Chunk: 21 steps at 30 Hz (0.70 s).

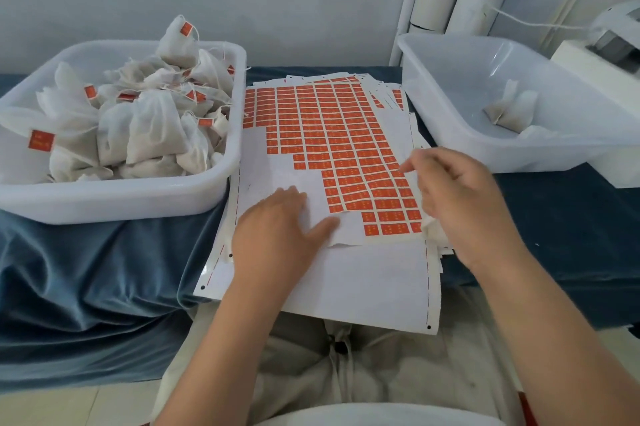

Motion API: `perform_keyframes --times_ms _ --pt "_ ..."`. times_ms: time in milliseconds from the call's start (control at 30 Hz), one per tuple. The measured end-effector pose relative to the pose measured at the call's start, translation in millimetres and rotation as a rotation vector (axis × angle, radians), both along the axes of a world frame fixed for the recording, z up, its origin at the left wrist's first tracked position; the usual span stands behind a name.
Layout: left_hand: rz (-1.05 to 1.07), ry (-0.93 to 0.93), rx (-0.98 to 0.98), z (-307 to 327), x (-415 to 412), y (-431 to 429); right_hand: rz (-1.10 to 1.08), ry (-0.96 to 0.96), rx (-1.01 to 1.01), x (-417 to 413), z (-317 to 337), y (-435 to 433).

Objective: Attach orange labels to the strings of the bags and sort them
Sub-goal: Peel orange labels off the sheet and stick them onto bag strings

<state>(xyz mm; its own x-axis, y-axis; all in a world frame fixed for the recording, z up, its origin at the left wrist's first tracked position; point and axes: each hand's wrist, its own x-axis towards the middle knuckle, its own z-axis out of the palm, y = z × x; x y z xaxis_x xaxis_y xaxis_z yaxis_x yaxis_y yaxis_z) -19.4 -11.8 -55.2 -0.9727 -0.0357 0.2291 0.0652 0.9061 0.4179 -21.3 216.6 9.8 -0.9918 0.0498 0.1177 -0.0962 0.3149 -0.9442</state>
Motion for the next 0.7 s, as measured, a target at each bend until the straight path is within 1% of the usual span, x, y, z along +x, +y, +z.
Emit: perform_keyframes --times_ms 67,167,267,333,433,500,700 --pt "0.039 0.003 -0.013 0.9 0.9 0.4 0.05 -0.016 0.119 -2.2 -9.1 -9.9" --pt "0.064 0.001 -0.027 2.5 3.7 3.7 0.111 0.07 0.35 -4.7 -27.1 -29.2" --pt "-0.005 -0.017 -0.035 2.9 2.6 1.9 0.174 0.165 0.638 -5.7 -45.3 -42.0" --pt "-0.049 -0.048 -0.014 4.2 0.5 -2.3 0.209 0.244 0.763 -7.7 -51.2 -43.2" --pt "-0.083 -0.096 -0.03 6.9 -2.2 -3.5 0.265 0.325 0.852 -11.9 -51.7 -36.7" --pt "-0.086 -0.096 -0.048 7.7 -2.0 -1.6 0.295 0.346 0.864 -15.9 -50.5 -30.3" --pt "-0.051 -0.039 0.007 5.1 1.7 1.1 0.388 0.321 0.878 -29.1 -51.3 -21.1"
